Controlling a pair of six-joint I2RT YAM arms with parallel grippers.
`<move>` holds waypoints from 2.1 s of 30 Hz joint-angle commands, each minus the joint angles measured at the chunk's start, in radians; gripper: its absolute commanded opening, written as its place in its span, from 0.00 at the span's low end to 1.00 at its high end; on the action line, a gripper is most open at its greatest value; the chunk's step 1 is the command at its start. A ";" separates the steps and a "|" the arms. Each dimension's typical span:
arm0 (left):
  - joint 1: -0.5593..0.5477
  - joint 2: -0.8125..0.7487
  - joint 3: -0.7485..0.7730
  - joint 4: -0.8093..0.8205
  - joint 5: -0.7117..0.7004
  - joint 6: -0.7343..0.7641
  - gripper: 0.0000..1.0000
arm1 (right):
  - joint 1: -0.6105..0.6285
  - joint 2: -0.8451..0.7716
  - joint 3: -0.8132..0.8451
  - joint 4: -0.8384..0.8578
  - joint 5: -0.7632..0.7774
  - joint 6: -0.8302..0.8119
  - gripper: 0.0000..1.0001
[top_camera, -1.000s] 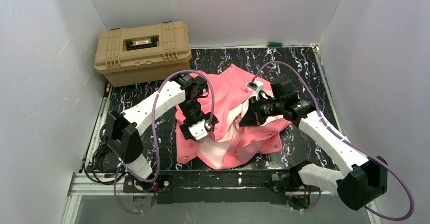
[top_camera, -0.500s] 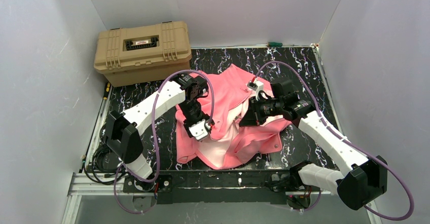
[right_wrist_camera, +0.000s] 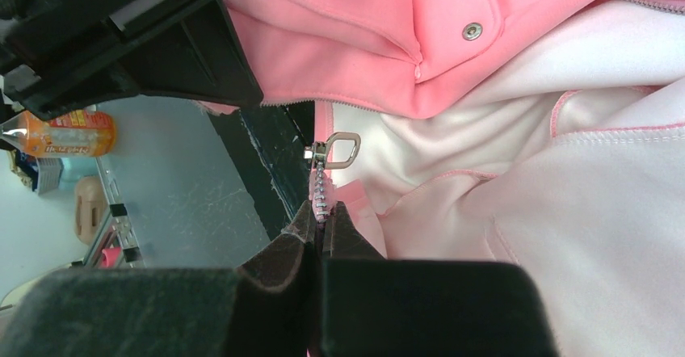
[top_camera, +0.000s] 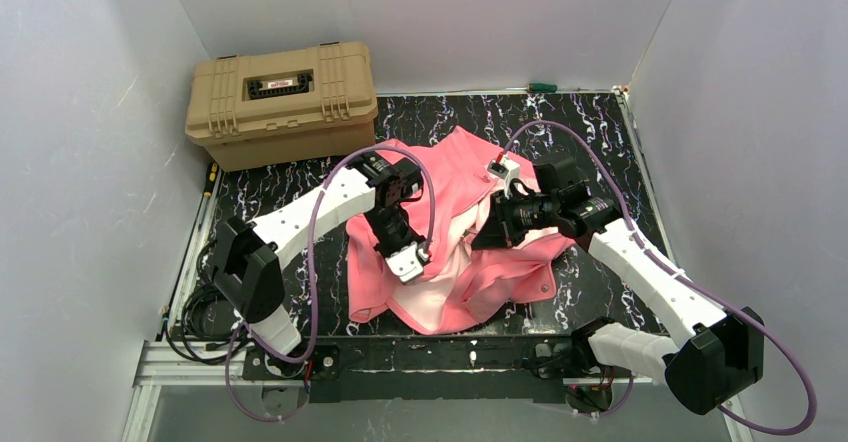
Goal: Zip up the jacket
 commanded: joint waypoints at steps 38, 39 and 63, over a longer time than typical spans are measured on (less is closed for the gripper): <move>0.086 0.064 0.309 -0.298 0.248 -0.441 0.98 | 0.001 -0.036 0.043 -0.047 0.003 -0.015 0.01; 0.090 0.071 0.315 -0.298 0.247 -0.440 0.98 | 0.001 -0.038 0.044 -0.048 0.003 -0.016 0.01; 0.121 0.219 0.282 -0.295 0.232 -0.423 0.77 | 0.001 -0.036 0.056 -0.059 0.010 -0.022 0.01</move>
